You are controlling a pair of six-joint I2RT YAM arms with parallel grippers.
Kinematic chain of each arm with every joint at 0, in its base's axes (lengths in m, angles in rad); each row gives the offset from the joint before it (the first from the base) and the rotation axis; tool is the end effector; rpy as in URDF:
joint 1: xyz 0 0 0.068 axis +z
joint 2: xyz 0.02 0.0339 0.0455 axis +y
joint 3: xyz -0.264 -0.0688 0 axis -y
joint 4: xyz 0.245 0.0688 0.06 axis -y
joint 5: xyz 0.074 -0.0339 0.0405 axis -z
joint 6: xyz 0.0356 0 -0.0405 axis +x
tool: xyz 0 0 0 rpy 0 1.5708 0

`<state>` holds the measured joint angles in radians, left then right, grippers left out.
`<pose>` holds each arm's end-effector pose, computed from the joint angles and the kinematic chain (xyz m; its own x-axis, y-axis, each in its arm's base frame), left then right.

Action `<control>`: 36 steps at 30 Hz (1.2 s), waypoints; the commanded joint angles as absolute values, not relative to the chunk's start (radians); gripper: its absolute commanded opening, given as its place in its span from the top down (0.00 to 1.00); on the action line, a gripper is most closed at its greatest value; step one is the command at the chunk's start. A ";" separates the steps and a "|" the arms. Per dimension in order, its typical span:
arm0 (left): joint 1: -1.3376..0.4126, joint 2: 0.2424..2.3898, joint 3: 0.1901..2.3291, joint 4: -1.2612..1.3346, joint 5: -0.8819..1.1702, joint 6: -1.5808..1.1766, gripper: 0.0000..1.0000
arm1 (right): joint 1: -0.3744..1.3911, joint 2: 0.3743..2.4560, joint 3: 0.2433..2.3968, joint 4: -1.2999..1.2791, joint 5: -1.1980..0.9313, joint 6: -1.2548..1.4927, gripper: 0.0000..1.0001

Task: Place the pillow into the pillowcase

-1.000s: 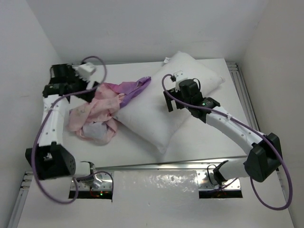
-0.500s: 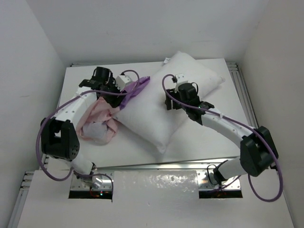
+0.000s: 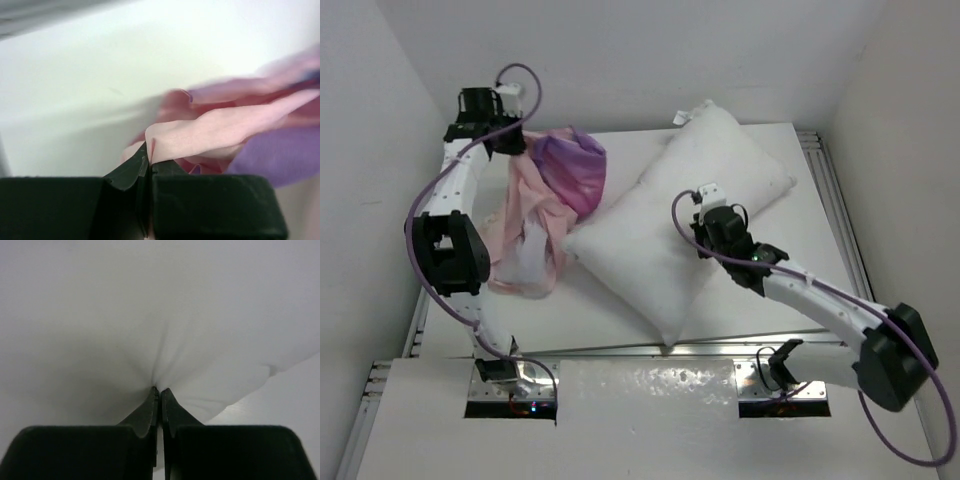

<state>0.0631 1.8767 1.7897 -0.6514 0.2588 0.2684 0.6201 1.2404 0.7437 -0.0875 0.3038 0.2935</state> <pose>0.4287 0.0180 0.3308 -0.6138 0.2181 -0.7587 0.3015 0.9530 0.0300 0.2246 0.1473 0.2397 -0.5313 -0.0402 -0.8462 -0.2065 0.9749 0.0834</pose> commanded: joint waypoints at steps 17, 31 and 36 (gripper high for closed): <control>0.132 1.916 2.012 -0.588 0.175 0.383 0.12 | 0.726 1.421 1.454 -0.492 -0.093 -0.214 0.03; 0.133 1.851 1.554 -0.562 0.037 0.674 0.43 | 0.630 2.123 2.007 -0.709 -0.583 -0.414 0.04; 0.129 1.966 1.646 -0.569 0.052 0.606 0.47 | 0.695 2.227 2.034 -0.758 -0.600 -0.425 0.01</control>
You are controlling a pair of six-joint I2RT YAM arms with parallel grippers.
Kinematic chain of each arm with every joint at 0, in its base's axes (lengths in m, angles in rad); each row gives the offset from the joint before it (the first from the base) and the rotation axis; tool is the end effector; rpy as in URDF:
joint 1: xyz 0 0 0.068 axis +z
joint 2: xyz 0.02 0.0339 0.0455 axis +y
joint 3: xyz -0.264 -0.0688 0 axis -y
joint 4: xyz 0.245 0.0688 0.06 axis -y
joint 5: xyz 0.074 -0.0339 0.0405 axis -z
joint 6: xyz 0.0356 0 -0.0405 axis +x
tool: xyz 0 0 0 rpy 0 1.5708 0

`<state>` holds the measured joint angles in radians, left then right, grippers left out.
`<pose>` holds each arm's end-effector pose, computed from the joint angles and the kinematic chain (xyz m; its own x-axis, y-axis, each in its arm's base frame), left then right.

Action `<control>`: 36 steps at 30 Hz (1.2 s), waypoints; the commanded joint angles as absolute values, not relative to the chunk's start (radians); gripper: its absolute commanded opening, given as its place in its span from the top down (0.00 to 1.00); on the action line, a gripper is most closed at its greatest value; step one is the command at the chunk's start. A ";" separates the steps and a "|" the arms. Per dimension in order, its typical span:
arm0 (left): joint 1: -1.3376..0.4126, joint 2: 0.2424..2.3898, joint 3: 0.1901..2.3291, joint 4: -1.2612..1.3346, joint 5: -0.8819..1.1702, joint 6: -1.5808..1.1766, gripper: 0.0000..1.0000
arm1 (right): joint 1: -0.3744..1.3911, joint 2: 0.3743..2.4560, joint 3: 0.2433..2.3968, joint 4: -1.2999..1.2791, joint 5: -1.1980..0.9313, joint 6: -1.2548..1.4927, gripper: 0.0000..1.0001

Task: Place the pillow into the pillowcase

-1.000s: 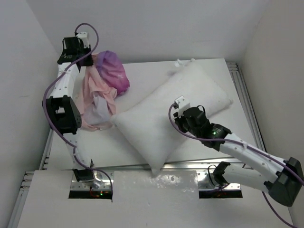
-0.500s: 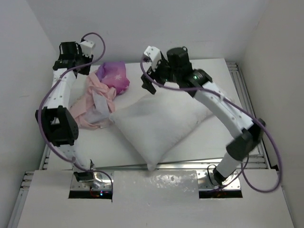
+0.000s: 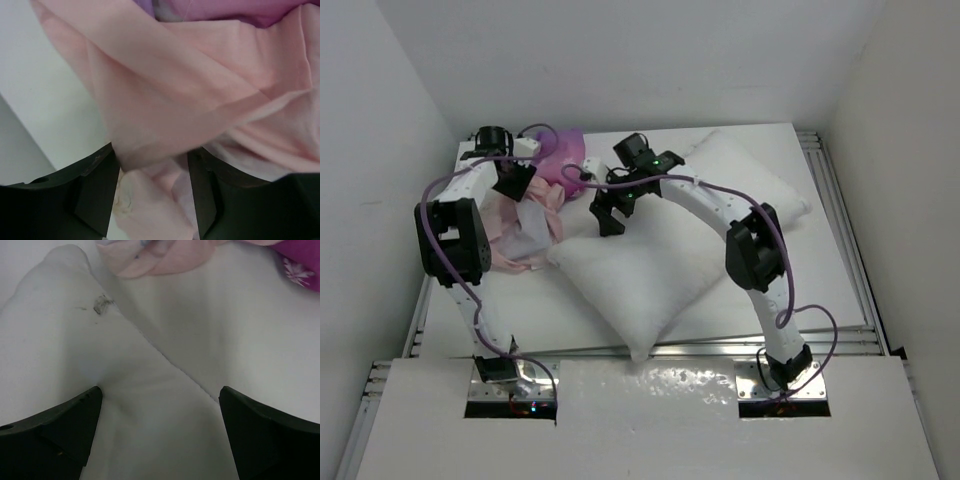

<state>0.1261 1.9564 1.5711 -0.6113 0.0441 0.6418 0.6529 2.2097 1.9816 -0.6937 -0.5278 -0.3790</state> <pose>0.4252 0.0523 0.2296 -0.7282 0.5105 -0.4572 0.4170 0.8595 0.2955 0.3807 0.3137 0.2450 -0.3043 -0.6351 -0.7099 -0.9463 0.2867 0.1491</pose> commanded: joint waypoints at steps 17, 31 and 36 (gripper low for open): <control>0.080 1.847 1.560 -0.486 0.061 0.572 1.00 | 0.712 2.067 1.750 -0.744 -0.491 -0.336 1.00; -0.097 1.508 1.500 -0.768 0.023 0.686 1.00 | 0.741 1.635 1.281 0.347 -0.428 0.290 1.00; -0.101 1.523 1.525 -0.868 0.119 0.637 1.00 | 0.741 1.770 1.357 0.428 -0.221 0.458 1.00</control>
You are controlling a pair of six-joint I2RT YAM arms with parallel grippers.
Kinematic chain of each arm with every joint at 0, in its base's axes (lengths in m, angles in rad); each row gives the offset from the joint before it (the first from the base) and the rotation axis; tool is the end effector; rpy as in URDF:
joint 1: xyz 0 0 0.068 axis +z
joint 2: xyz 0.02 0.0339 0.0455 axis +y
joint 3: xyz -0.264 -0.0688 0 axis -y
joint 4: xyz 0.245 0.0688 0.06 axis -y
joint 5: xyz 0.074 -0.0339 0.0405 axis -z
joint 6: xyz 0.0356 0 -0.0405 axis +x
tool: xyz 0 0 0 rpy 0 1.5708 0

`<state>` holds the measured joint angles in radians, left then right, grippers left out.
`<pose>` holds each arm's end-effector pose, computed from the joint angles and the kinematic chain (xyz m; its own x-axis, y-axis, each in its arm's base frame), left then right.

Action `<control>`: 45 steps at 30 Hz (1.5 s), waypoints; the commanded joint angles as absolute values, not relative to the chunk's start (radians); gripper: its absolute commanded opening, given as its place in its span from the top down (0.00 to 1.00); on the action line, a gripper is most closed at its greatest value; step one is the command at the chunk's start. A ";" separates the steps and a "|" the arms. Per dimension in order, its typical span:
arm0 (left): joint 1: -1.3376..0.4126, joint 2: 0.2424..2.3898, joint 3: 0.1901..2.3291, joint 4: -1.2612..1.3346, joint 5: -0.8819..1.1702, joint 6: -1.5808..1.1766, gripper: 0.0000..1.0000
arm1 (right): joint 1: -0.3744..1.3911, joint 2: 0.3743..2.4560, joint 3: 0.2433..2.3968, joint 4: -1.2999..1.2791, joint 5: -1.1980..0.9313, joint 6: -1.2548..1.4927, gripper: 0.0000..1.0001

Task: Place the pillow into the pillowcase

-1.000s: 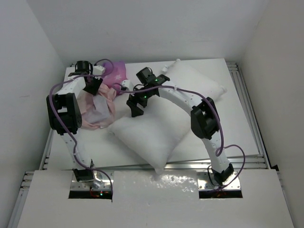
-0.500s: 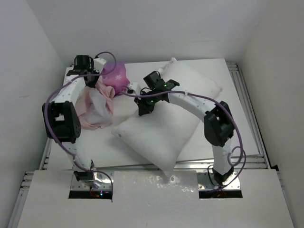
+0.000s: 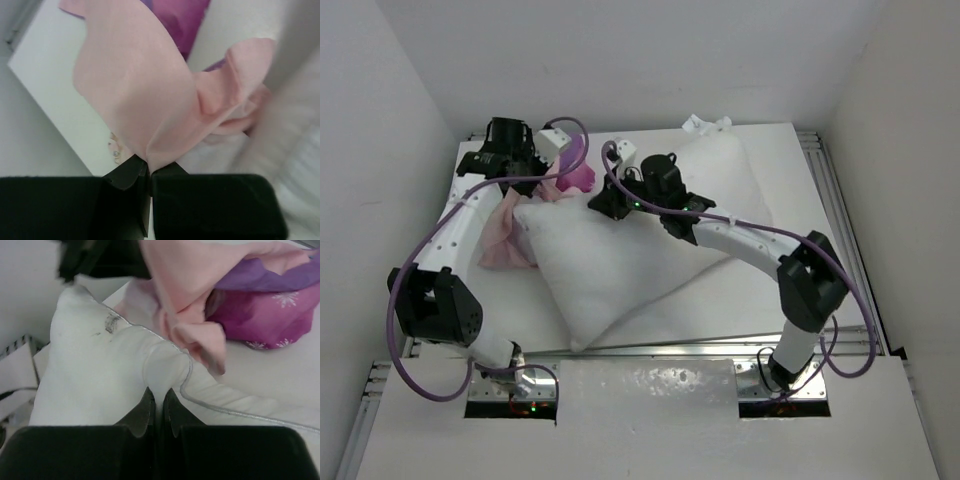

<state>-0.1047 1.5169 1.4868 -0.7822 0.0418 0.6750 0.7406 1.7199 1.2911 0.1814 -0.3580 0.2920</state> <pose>0.3259 -0.0357 0.3502 -0.4805 0.6783 -0.5559 0.5549 0.7260 0.4061 0.2950 0.2866 0.3010 -0.4272 -0.0252 -0.9038 -0.7933 0.4900 0.3613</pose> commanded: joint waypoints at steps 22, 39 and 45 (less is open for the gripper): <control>0.109 1.694 1.375 -0.782 0.072 0.613 0.49 | 0.647 2.014 1.488 0.232 0.035 0.428 1.00; 0.092 1.738 1.198 -0.434 -0.101 0.548 0.77 | 0.640 1.996 1.440 0.281 -0.044 0.446 1.00; 0.092 1.721 1.173 -0.417 -0.100 0.549 1.00 | 0.638 1.983 1.411 0.311 -0.067 0.453 1.00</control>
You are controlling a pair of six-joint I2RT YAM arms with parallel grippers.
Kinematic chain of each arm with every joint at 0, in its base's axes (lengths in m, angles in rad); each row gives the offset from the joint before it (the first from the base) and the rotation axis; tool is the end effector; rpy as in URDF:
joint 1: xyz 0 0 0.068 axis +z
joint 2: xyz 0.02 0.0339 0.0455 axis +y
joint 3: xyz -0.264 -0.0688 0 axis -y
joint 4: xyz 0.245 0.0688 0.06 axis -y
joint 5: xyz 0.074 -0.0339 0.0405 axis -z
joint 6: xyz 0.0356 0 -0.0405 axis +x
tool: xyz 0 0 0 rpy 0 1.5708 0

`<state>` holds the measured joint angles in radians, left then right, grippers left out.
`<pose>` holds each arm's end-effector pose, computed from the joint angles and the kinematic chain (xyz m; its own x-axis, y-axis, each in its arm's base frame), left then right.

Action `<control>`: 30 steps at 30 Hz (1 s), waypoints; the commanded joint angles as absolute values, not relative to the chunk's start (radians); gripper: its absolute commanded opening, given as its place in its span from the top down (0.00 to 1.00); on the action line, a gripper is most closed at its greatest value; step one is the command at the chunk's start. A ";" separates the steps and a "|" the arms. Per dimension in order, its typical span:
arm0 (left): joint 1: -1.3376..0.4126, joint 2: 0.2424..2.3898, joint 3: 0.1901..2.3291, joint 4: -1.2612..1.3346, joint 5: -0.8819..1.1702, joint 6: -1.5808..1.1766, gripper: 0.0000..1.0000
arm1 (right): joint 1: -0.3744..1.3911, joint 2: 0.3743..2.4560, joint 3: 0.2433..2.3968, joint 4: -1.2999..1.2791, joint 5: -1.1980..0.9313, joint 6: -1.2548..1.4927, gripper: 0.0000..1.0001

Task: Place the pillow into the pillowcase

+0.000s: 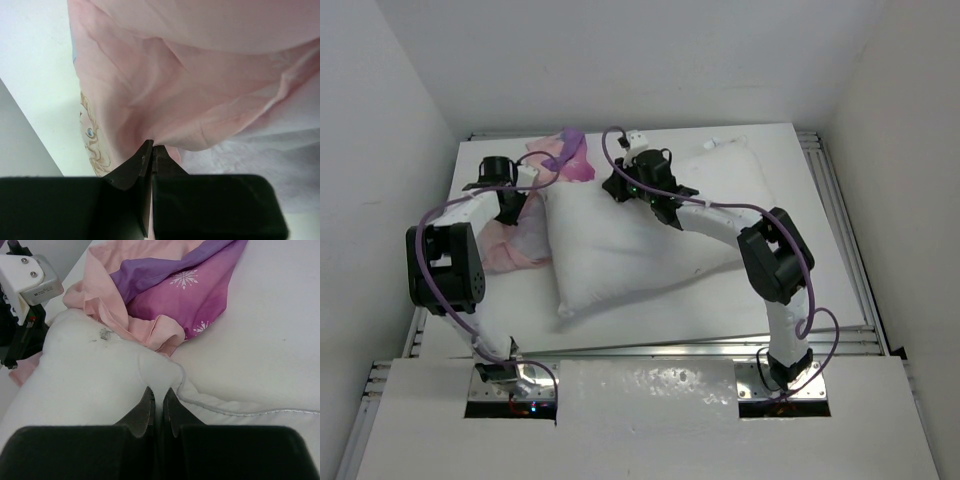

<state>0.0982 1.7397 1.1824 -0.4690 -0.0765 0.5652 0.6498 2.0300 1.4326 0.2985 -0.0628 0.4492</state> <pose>0.3588 0.0381 0.2014 -0.7923 0.4585 -0.4024 0.3401 0.8796 0.3326 0.3792 0.2910 0.2297 -0.4941 0.1688 -0.8528 -0.4851 0.7605 0.4316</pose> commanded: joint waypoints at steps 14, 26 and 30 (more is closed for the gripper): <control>0.094 1.370 1.267 -0.619 0.040 0.548 1.00 | 0.756 1.876 1.388 0.117 -0.267 0.150 1.00; 0.094 1.270 1.345 -0.827 0.129 0.561 1.00 | 0.842 2.006 1.600 0.158 -0.267 0.390 1.00; 0.094 1.258 1.362 -0.833 0.126 0.554 1.00 | 0.891 2.046 1.609 0.162 -0.215 0.447 1.00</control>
